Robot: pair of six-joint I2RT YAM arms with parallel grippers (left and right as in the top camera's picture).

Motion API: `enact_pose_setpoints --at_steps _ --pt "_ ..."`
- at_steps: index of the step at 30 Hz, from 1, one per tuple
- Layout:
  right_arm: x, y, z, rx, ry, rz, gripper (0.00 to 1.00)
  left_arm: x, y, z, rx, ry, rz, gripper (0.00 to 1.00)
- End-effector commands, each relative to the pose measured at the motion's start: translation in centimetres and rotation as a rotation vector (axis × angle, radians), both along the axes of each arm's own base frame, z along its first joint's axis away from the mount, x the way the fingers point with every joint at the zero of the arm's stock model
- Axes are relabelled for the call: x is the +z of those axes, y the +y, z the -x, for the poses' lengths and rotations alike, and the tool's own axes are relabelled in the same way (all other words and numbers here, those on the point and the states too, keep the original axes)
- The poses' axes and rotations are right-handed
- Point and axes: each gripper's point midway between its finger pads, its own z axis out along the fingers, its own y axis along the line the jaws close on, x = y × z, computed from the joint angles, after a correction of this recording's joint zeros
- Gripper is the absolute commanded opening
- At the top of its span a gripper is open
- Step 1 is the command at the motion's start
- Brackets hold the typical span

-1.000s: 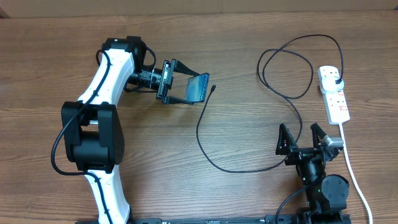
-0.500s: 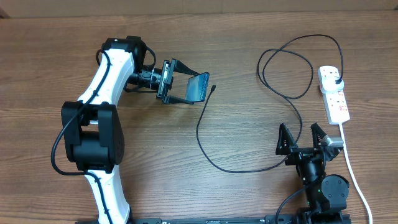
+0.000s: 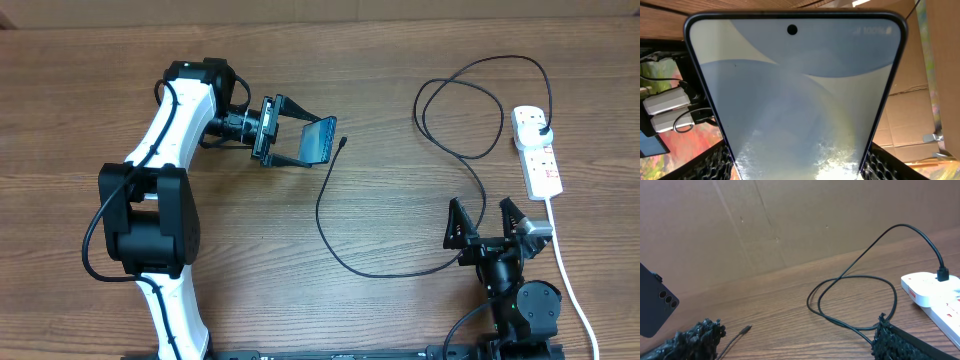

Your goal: Plug charger to phone and switch on socket

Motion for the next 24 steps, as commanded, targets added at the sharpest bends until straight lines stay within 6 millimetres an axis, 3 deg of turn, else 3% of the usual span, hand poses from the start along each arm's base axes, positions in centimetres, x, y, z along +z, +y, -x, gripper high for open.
enact_pose_setpoints --at_steps 1,17,24 --pt "-0.2 0.2 0.0 0.010 -0.004 -0.001 1.00 1.7 -0.3 -0.4 0.010 -0.019 0.049 0.59" --pt "-0.2 0.2 0.0 0.009 -0.004 -0.001 1.00 0.3 0.1 -0.2 -0.007 -0.027 -0.033 0.59" --pt "-0.2 0.2 0.0 0.009 -0.004 -0.001 1.00 -2.4 1.2 0.2 -0.032 -0.027 -0.205 0.59"
